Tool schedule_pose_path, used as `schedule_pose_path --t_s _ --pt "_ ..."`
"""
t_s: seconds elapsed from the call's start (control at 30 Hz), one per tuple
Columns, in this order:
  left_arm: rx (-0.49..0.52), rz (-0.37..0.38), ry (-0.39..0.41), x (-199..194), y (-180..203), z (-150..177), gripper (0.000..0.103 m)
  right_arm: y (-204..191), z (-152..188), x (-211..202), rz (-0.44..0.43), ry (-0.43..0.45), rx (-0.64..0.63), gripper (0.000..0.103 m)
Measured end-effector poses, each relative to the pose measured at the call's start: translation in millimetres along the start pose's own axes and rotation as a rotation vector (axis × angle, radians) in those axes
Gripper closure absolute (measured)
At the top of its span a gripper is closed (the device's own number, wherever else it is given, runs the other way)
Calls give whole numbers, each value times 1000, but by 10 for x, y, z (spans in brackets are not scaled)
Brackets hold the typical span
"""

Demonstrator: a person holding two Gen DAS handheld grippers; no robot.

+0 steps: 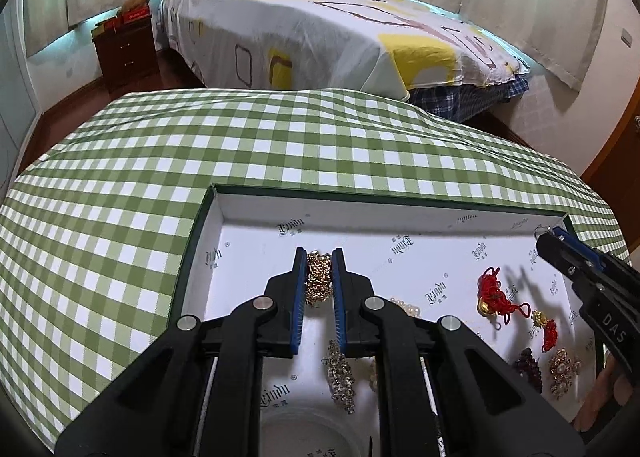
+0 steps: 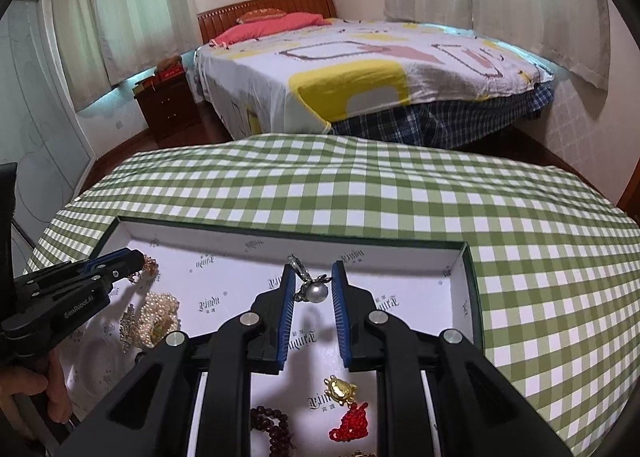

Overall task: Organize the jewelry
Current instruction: 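Lower both pieces into the box and open both tools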

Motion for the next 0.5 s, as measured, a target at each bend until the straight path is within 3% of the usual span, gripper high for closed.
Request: schedule_pose_path --t_s 0.5 --pt "36 7 -73 130 102 76 90 47 139 131 -3 -108 24 83"
Point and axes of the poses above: each gripper's, at about its wrist camera, not at the fingertips, and x roughly the way its jaws point, y to its right, z to its underside, the point moved 10 cm from there along x, roughly the way its jaws point, and after that the axes turned 10 degrees about y, right-handed, at the moved point
